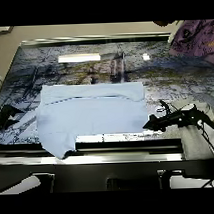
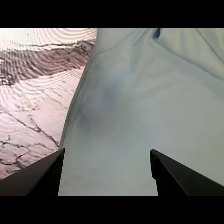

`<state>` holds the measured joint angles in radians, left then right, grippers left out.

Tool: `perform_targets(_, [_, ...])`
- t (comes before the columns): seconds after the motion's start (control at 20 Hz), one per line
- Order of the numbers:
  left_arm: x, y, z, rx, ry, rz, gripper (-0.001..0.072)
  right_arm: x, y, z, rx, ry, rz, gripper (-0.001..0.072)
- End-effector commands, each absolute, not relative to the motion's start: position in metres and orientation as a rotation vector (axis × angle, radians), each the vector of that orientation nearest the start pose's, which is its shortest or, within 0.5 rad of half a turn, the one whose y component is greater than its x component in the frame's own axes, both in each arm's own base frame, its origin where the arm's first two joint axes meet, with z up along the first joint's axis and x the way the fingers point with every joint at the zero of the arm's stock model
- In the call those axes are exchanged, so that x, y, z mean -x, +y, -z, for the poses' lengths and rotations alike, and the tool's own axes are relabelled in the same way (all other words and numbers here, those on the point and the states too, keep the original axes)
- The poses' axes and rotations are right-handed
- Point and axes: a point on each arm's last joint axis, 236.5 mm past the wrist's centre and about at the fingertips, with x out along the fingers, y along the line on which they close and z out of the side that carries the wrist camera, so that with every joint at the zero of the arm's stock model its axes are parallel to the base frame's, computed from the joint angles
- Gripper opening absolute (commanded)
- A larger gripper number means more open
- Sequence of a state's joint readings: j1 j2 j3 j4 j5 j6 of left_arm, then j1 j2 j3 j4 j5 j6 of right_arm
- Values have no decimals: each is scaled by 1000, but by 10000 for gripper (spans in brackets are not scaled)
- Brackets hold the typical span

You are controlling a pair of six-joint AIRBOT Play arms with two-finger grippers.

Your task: Fold the clothes and pants, and hang the long-sleeved shirts on hangers.

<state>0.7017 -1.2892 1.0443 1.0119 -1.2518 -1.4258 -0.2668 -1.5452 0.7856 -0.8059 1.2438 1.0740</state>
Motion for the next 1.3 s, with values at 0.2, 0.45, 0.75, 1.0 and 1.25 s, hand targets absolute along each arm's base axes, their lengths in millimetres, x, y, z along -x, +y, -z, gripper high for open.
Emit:
perform_targets(0.2, [-260, 124, 76, 1022, 1285, -227, 615, -289, 86, 103, -731, 1568, -452, 39])
perform_targets(0.45, [-266, 105, 93, 1048, 1230, -170, 614, -286, 88, 96, -731, 1570, -464, 39])
perform_targets(0.75, [-258, 75, 107, 1047, 1315, -102, 610, -285, 88, 95, -733, 1574, -469, 39])
perform_targets(1.0, [-261, 59, 115, 1011, 1358, -61, 384, -281, 91, 93, -738, 1591, -486, 39])
perform_targets(1.25, [-265, 45, 114, 1004, 1377, -17, 41, -285, 89, 84, -719, 1553, -484, 38])
